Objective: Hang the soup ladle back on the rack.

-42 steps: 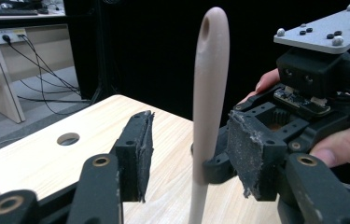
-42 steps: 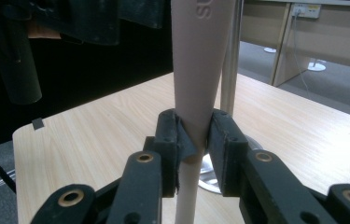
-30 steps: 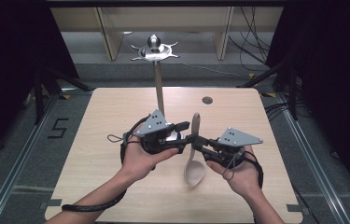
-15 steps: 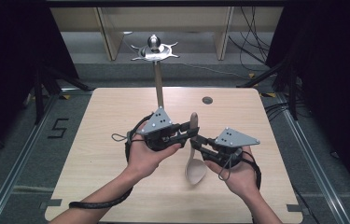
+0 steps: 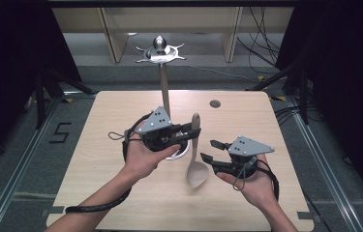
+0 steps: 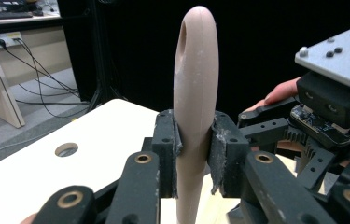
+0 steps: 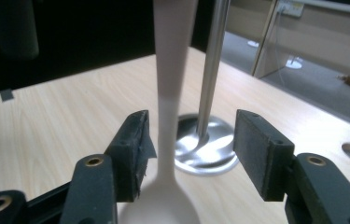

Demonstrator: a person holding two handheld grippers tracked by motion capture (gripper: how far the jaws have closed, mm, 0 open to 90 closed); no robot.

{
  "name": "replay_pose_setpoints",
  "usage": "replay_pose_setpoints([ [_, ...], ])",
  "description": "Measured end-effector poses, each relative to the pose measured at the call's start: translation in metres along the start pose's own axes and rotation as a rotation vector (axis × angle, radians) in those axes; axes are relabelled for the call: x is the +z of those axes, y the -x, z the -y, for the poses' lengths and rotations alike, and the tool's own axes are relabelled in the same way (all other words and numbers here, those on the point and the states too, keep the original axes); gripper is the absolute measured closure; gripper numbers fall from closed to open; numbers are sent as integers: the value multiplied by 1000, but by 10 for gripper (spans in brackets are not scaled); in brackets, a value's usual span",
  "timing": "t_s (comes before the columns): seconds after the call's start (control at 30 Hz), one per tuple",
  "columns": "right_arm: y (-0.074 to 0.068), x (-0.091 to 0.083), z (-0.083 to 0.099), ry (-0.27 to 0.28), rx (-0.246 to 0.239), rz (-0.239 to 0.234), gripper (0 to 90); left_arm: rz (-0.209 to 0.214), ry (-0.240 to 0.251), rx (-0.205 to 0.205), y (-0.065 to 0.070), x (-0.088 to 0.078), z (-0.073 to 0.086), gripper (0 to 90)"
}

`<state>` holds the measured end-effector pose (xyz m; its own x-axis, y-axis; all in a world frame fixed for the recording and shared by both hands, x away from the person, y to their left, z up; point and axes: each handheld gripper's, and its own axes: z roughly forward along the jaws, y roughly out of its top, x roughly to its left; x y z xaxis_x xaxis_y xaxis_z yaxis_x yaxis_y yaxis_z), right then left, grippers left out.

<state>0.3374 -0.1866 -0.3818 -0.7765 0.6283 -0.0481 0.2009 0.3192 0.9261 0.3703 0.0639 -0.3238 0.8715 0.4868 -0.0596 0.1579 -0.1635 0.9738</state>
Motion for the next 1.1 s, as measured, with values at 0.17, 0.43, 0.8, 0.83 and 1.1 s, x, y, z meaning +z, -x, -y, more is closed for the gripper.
replay_pose_setpoints([
  [0.17, 5, -9, 11, -26, 20, 13, 449, 17, -12, 0, -9, -9, -2, 735],
  [0.43, 12, -15, 27, -67, 61, 30, 432, -4, -1, 5, -21, -25, -5, 735],
  [0.8, 20, -20, 51, -108, 111, 57, 412, -19, -1, 14, -27, -39, -4, 735],
  [0.83, 20, -20, 51, -108, 111, 57, 412, -16, 1, 15, -28, -40, -4, 735],
  [1.1, 24, -28, 68, -128, 150, 82, 408, -4, -12, 37, -32, -48, -7, 734],
])
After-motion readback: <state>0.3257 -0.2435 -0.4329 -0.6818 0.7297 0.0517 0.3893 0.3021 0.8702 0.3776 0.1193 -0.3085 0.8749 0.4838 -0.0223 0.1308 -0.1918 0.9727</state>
